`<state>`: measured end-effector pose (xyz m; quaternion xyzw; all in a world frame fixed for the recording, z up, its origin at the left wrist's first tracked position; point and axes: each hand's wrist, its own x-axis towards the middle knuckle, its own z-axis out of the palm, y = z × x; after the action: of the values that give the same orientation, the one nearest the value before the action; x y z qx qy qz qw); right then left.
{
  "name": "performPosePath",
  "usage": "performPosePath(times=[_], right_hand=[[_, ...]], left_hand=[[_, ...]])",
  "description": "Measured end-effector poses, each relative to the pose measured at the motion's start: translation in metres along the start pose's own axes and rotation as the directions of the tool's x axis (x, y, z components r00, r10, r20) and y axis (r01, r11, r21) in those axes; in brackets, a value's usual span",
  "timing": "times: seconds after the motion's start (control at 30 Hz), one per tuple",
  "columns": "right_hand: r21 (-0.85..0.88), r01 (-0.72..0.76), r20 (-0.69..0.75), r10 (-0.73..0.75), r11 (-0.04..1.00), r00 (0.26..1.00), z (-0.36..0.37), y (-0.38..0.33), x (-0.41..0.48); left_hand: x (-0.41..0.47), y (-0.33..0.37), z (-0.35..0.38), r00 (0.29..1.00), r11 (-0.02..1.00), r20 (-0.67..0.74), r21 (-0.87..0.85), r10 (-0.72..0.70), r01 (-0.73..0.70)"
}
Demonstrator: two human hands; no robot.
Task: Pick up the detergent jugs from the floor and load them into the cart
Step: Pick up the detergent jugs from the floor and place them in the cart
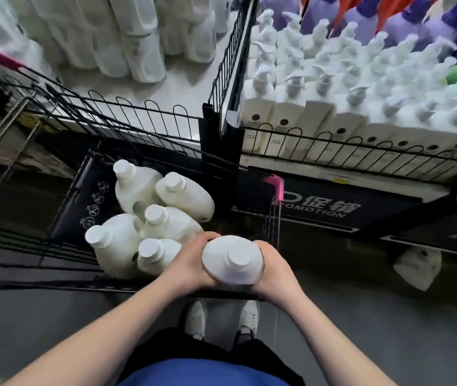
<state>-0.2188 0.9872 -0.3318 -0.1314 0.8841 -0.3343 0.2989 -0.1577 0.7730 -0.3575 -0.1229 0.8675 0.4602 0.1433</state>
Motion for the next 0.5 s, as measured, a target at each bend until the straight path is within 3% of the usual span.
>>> performPosePath(times=[0.13, 0.27, 0.5], right_hand=[[-0.119, 0.004, 0.049, 0.001, 0.993, 0.999, 0.023, 0.029, 0.030], [-0.346, 0.053, 0.085, -0.025, 0.937, 0.996, 0.048, 0.056, 0.056], [-0.453, -0.030, 0.083, 0.076, 0.891, 0.994, 0.080, 0.089, 0.073]], left_hand=[[0.017, -0.021, 0.018, 0.998, 0.994, 0.044, 0.101, -0.034, 0.029], [0.032, -0.040, 0.034, 0.992, 0.987, 0.096, 0.146, -0.077, 0.063], [0.048, -0.066, 0.056, 0.982, 0.964, 0.132, 0.246, -0.138, 0.103]])
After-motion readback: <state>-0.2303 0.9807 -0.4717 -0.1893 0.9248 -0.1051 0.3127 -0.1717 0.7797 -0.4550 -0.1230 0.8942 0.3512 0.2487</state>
